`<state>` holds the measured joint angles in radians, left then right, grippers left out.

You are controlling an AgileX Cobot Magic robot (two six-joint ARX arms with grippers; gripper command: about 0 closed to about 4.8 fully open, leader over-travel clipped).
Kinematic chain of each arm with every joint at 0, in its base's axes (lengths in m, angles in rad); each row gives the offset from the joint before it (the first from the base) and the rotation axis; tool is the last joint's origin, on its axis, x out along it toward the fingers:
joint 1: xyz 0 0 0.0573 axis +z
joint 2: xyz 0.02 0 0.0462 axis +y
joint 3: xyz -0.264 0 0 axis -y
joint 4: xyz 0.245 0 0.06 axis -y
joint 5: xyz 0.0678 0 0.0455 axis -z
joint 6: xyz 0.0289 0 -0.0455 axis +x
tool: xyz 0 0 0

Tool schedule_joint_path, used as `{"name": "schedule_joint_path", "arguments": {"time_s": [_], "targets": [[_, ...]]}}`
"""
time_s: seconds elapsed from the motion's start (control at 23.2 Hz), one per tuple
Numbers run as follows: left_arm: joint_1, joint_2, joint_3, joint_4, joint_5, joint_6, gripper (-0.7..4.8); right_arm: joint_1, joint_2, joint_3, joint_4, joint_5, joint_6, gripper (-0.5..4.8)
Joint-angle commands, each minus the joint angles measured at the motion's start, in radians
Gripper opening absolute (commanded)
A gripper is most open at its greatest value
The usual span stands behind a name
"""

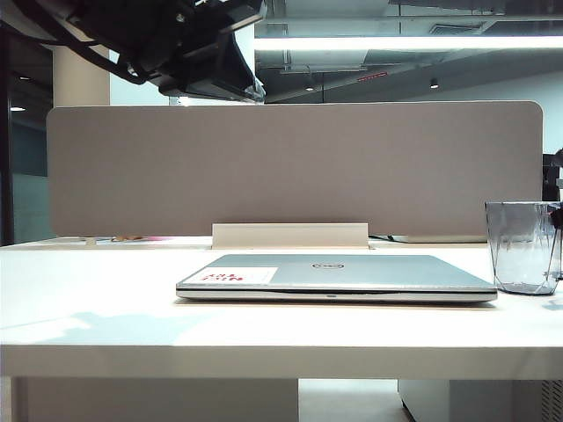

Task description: Pick up the water cup and place it on the right side of the laptop.

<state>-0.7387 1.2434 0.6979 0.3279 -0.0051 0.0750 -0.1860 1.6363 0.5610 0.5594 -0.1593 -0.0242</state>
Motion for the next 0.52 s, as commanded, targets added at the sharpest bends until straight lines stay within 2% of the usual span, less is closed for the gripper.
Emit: {"name": "schedule_joint_path", "arguments": {"time_s": [0.04,0.52], "targets": [[-0.002,-0.003,0.005,0.008,-0.003,0.004,-0.06,-0.001,-0.035,0.003,-0.026,0.001,-0.002,0.95],[-0.001,-0.003,0.005,0.008,-0.003,0.004,-0.06,-0.002,-0.171,0.003,-0.247,0.004,-0.002,0.94]]}}
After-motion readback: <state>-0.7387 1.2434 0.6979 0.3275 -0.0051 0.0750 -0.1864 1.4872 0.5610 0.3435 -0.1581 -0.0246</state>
